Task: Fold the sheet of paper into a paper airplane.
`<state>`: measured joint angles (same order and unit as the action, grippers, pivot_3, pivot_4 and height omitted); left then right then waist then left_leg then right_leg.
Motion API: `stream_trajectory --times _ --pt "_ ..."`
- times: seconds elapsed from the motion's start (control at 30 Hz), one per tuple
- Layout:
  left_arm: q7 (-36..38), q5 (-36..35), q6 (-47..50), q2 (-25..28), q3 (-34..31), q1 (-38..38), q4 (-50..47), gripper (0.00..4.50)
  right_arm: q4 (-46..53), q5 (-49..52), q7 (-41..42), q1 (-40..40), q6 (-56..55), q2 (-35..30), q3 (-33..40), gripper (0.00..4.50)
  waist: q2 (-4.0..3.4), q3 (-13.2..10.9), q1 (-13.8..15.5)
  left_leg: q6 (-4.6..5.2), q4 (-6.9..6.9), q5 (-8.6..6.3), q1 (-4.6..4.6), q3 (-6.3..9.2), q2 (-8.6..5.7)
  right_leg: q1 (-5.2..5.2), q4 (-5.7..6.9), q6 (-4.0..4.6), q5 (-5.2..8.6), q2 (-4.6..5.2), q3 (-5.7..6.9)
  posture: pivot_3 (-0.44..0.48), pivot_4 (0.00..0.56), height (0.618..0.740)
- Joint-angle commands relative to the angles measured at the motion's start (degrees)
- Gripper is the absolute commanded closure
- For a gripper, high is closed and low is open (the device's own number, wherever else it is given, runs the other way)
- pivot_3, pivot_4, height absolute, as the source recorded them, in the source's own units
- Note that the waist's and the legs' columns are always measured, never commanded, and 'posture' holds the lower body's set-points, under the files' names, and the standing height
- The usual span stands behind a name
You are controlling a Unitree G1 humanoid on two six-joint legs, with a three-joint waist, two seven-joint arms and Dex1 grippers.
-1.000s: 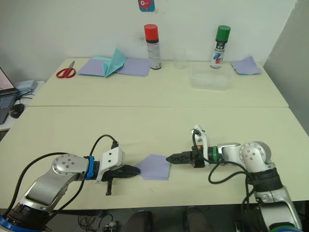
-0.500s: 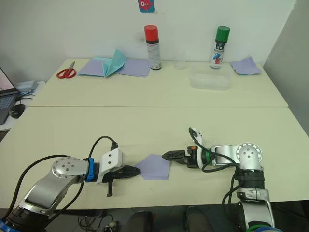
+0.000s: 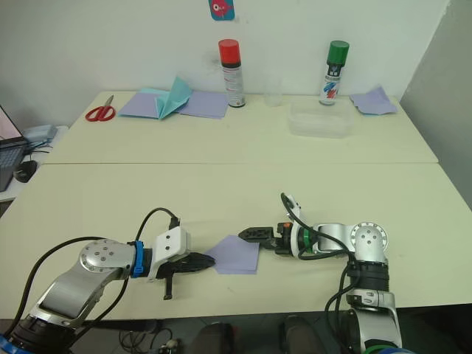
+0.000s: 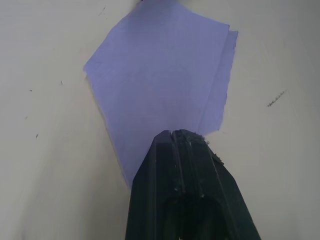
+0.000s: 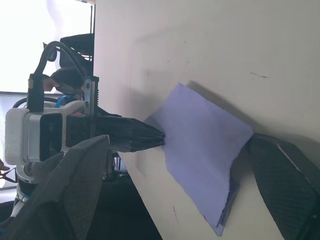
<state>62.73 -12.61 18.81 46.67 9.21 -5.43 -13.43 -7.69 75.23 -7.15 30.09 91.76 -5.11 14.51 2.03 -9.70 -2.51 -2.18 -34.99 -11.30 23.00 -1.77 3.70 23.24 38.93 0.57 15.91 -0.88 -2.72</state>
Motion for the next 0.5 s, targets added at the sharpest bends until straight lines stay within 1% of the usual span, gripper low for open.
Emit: stream_trajectory --times 0.03,0.13,0.37,0.5 --pt "0.18 1.35 0.06 -0.72 2.29 0.18 1.79 4.5 -1.29 -1.3 0.53 0.47 0.54 2.08 -0.54 0.04 -0.01 0.0 -0.01 0.0 0.01 0.0 0.0 0.0 0.0 0.0 -0.01 0.01 0.0 0.0 0.01 0.0 0.15 0.74" --pt "0.2 1.69 -0.23 -1.24 2.58 0.04 3.05 4.5 -2.72 -3.6 2.27 1.35 -0.2 3.0 -1.28 0.04 -0.05 0.03 0.0 0.0 0.02 0.0 0.0 0.01 0.0 0.0 -0.01 0.01 0.01 0.01 0.01 0.0 0.15 0.74" --pt "-0.01 2.57 0.57 -0.95 3.19 0.34 4.16 4.5 -4.02 -11.28 10.3 3.59 -4.1 3.18 -6.75 0.04 -0.12 0.1 -0.12 0.0 0.02 0.0 -0.06 0.05 0.01 -0.01 -0.02 0.04 0.03 0.03 0.01 0.0 0.15 0.74" --pt "-0.19 2.64 0.73 -1.08 3.29 0.38 4.97 4.5 -1.55 -15.26 16.87 4.0 -6.9 2.06 -12.01 0.04 -0.35 0.26 -0.17 0.0 0.02 0.0 -0.06 0.05 0.01 -0.01 -0.02 0.04 0.03 0.02 0.01 0.0 0.15 0.74"
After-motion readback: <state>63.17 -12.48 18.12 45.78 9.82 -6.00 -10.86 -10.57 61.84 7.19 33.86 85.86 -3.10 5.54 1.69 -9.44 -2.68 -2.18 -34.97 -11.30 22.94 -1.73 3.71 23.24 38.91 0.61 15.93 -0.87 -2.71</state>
